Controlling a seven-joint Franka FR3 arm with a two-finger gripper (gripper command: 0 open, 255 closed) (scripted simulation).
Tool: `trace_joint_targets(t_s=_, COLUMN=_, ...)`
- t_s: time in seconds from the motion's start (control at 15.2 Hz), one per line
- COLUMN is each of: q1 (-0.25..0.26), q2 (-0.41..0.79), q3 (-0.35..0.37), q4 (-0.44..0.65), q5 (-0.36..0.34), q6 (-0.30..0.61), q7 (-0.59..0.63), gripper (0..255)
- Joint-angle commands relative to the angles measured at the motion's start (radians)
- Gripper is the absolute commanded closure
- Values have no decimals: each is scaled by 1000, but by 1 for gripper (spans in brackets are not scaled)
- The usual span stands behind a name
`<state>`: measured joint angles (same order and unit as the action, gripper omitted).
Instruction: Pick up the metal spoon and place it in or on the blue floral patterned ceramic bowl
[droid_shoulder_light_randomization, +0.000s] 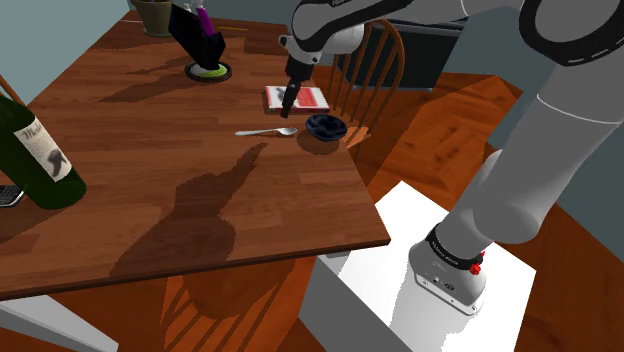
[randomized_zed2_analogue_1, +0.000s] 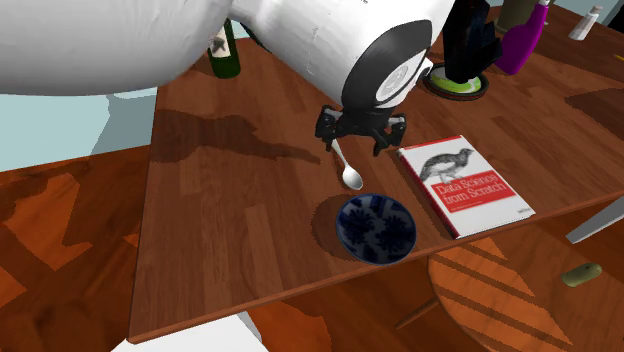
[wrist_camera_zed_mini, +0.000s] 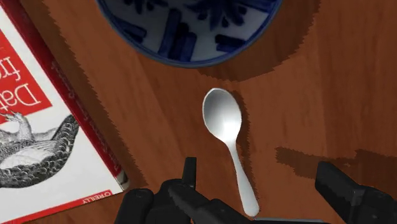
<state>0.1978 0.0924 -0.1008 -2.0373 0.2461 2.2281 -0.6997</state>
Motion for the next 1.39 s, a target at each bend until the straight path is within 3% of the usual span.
trace_joint_targets(t_s=0.0, q1=7, q2=77, q3=15, q4=61, q5=32, q6=11, q7=-51, gripper=0)
trace_joint_targets(t_s=0.26, q1=10, q2=190, q3=46, q4=163, q5=71, q6=13, q7=-127, gripper=0)
trace_joint_targets(t_s=0.73, q1=17, q2=251, q3=58, q4=147, q5=90, q6=91, q7=-138, gripper=0)
trace_joint_targets(t_s=1.25, q1=17, q2=251, q3=58, q4=147, q5=90, q6=91, q7=-138, gripper=0)
trace_joint_targets(t_s=1.32, q1=17, q2=251, q3=58, q4=147, q5=90, q6=91, q7=-138, gripper=255)
